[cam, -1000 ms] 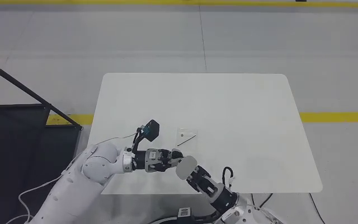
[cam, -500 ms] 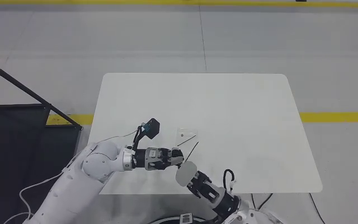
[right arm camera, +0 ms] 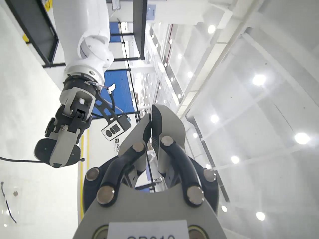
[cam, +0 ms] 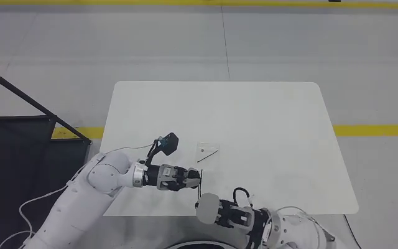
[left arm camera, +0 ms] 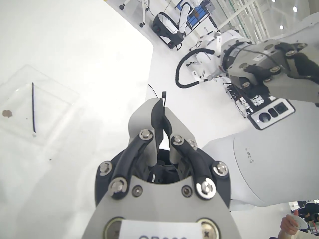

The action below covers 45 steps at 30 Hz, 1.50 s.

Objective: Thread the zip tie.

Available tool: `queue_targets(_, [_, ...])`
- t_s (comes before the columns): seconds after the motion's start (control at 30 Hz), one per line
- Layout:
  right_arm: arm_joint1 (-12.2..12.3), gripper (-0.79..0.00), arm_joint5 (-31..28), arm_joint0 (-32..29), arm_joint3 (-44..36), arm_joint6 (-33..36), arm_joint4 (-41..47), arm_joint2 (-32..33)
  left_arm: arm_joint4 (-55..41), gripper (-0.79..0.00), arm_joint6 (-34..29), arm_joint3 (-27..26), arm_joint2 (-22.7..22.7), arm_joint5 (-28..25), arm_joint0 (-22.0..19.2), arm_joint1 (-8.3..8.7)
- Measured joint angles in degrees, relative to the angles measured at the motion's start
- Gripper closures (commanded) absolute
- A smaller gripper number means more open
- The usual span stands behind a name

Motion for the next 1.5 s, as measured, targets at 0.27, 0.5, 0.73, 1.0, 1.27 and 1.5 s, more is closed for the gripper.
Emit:
queue_targets(0.27, [0.16, 0.0, -1.97, -0.48, 0.41, -3.35, 5.13, 1.27, -0.43, 0.0, 0.21, -0.04, -0.25, -0.1, 0.15, 0.07])
queue_targets(0.5, [0.08, 0.0, -3.43, -0.29, 0.62, -3.68, 5.38, 1.03, 0.52, 0.0, 1.11, -0.61, 0.06, 1.19, 0.4, 0.01])
queue_targets(0.73, [-0.67, 0.0, -11.7, 3.34, 2.61, -6.54, 7.01, -0.38, 0.4, 0.0, 0.81, -0.51, 0.5, 1.39, -0.13, 0.04])
queue_targets(1.0, [-1.46, 0.0, -13.19, 4.78, 3.66, -3.92, 5.5, -1.03, -0.15, 0.0, 0.41, -0.19, 0.89, 1.41, -0.59, 0.08])
queue_targets(1.27, [-2.21, 0.0, -12.09, 4.99, 3.68, -1.34, 4.06, -1.47, -0.15, 0.0, 0.42, -0.19, 0.89, 1.41, -0.59, 0.08])
queue_targets(1.5, [-2.41, 0.0, -12.1, 4.25, 3.66, -1.82, 3.78, -0.77, -0.15, 0.0, 0.42, -0.19, 0.88, 1.41, -0.59, 0.08])
